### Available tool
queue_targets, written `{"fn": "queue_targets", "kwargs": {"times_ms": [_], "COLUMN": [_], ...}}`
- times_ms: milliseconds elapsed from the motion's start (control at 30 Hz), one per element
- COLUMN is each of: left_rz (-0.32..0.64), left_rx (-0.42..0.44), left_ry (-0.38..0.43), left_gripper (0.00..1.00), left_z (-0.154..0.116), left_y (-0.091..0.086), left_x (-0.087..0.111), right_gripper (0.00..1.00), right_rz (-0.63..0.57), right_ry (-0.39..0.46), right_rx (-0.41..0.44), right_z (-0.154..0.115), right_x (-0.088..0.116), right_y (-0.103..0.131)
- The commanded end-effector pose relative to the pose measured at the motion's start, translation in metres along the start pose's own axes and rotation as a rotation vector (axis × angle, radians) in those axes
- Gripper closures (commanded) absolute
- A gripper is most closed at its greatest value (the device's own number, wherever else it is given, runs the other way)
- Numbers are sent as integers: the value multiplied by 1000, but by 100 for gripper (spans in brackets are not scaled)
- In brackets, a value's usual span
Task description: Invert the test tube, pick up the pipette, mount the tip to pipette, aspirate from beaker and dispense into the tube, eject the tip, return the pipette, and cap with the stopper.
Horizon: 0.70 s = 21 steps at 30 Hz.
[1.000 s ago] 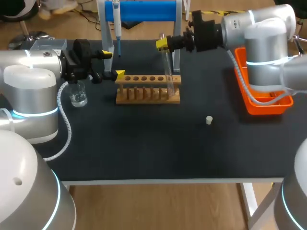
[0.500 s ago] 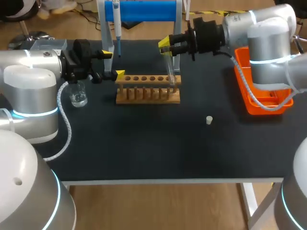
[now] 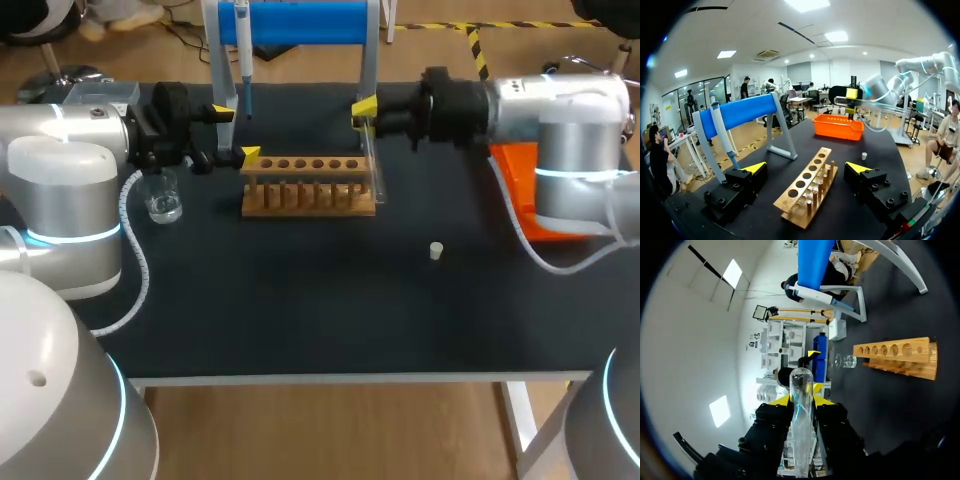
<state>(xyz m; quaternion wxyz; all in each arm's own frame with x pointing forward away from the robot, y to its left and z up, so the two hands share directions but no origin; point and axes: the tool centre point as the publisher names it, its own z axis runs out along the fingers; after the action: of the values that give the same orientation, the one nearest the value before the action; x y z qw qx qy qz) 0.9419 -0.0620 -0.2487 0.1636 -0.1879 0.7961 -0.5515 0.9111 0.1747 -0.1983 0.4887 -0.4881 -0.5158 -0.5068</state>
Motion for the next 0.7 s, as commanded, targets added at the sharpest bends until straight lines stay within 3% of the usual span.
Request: {"fn": "queue_targets", "kwargs": {"times_ms": [33,700], "left_rz": [1,1], "left_rx": [1,1], "left_ry": [-1,-1], "left_gripper": [0,0], "left_z": [0,0], "left_y": [0,0], "left_x": [0,0], "right_gripper": [100,100], "right_rz": [9,76], "right_ry": [11,27], "right_rx": [17,42], "right_z": [-7,-5], "right_x": [-4,-7], "right_y": [3,0]}}
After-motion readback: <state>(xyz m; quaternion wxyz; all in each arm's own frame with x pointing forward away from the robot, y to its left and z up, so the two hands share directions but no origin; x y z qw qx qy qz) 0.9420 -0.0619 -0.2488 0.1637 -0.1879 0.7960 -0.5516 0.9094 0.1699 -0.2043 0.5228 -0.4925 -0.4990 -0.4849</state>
